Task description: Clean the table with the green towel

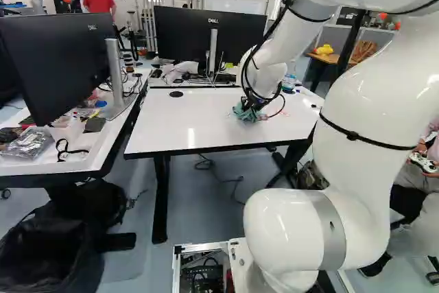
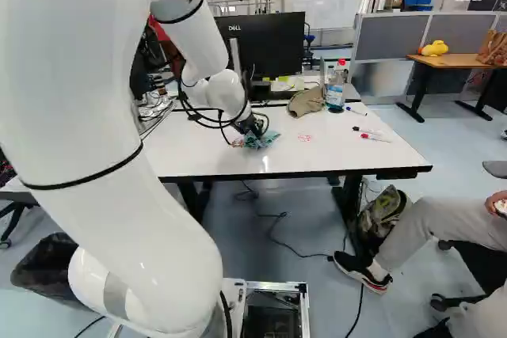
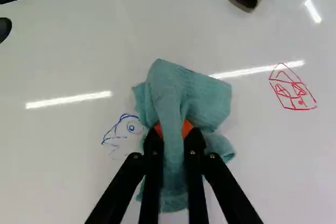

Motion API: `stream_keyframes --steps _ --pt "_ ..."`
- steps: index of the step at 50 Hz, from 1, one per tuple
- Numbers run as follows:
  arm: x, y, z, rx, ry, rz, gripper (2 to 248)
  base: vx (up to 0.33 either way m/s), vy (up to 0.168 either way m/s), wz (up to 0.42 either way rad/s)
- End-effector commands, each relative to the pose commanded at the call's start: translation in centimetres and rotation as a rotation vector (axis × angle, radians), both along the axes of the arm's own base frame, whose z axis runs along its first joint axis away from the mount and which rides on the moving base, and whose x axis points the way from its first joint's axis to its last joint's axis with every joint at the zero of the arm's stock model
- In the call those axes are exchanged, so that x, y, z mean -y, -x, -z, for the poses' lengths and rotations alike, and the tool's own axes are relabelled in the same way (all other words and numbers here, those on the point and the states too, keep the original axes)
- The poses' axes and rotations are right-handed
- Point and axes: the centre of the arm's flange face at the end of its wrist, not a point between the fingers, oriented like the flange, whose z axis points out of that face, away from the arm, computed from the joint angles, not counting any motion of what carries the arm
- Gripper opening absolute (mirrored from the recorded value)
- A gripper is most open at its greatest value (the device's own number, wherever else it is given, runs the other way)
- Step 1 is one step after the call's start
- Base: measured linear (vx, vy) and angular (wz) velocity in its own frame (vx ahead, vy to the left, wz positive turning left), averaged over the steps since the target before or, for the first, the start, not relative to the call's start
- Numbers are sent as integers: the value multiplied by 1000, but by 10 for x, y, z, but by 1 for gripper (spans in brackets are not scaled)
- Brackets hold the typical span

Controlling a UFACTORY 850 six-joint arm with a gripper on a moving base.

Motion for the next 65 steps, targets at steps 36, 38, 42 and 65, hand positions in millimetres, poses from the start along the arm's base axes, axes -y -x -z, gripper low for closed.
stream_keyframes --steps 36,38,42,65 --pt "-60 1 0 -1 0 -131 50 0 0 0" --pt "-64 1 0 -1 0 -138 50 0 0 0" --pt "-70 3 0 -1 0 -152 50 0 0 0" --pt "-83 42 1 -6 0 -186 50 0 0 0"
